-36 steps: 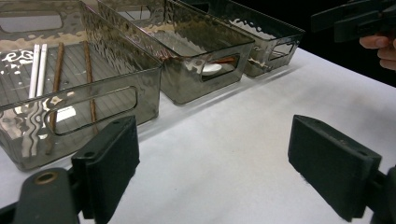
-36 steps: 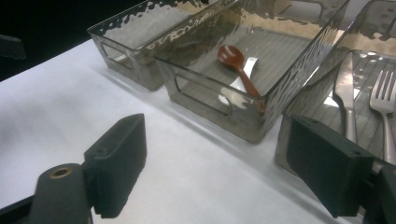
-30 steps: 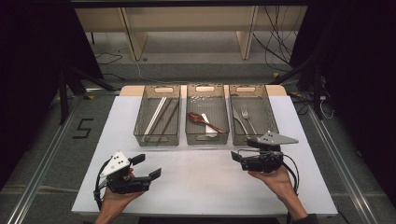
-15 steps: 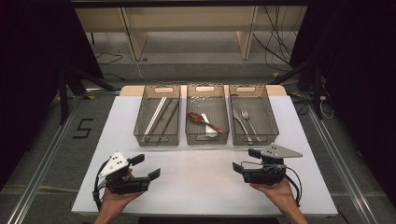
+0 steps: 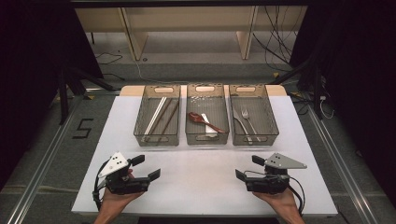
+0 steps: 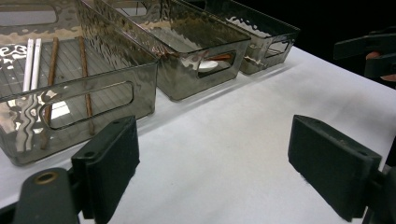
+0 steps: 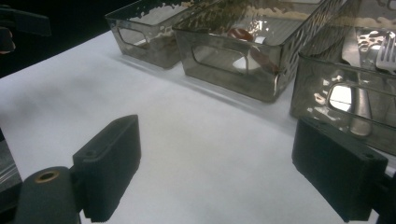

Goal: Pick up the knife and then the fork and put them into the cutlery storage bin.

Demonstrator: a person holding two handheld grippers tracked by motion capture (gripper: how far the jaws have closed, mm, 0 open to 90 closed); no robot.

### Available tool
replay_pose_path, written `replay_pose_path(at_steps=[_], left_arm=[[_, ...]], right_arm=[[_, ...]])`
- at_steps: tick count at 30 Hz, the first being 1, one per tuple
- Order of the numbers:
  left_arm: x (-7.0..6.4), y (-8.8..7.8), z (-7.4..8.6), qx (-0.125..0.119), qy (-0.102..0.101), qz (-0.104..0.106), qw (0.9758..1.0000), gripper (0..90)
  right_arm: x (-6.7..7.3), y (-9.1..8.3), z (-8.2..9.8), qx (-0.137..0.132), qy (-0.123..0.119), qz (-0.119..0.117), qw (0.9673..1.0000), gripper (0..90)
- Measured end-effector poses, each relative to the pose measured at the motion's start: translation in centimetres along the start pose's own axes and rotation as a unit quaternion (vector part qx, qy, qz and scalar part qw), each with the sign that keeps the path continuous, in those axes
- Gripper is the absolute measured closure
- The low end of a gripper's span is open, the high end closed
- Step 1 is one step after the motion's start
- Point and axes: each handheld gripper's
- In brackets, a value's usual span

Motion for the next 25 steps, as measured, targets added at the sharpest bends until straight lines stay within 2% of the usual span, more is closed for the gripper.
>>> replay_pose_path(at_steps=[25], left_arm=[[-0.05,0.06,-0.02,0.002,0.002,0.002,1.0,15.9]], right_arm=[[-0.04,-0.15,0.23,-0.004,-0.005,0.011,0.9999,16.4]])
Point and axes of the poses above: each handheld gripper's, and its own axes: y roughly forward along the jaws, z roughly out of its underside, x roughly to its left, and after that the axes turned 1 degree about z, right-handed
